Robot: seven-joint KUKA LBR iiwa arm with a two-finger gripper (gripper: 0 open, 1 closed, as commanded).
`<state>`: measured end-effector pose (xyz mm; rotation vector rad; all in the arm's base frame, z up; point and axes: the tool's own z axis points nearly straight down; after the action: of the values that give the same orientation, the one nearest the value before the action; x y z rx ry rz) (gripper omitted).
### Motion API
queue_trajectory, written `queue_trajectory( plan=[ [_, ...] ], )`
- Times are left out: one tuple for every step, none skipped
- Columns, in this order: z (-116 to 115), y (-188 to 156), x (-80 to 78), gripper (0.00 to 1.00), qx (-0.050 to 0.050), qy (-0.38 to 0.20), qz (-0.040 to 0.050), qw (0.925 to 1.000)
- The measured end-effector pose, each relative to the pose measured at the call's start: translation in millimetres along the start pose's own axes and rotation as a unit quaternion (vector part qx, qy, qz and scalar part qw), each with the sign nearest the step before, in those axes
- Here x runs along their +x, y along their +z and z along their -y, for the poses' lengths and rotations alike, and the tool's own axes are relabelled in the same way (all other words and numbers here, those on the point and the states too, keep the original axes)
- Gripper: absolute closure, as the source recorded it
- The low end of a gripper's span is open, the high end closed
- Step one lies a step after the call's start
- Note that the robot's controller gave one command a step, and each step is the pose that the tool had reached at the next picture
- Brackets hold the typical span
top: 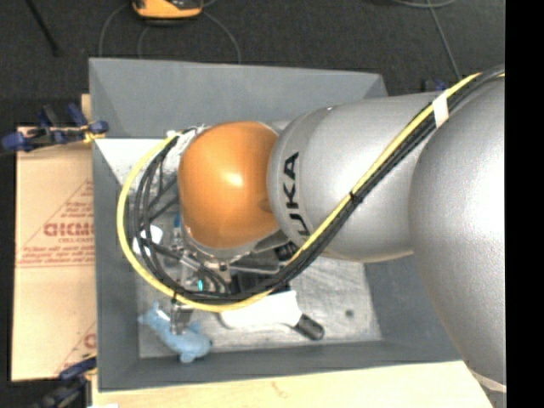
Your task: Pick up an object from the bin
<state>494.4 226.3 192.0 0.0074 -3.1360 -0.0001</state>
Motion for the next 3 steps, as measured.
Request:
queue_trajectory(
  plan=[
    [0.9, -4.0, -2.1, 0.00, -0.001, 0.002, 0.0036, 1.0000],
    [-0.4, 12.9, -7.7, 0.00, -0.001, -0.033, 0.0069, 0.9994],
    [8.3, 81.2, 3.6, 0.00, -0.001, -0.086, 0.0061, 0.9963]
  ],
)
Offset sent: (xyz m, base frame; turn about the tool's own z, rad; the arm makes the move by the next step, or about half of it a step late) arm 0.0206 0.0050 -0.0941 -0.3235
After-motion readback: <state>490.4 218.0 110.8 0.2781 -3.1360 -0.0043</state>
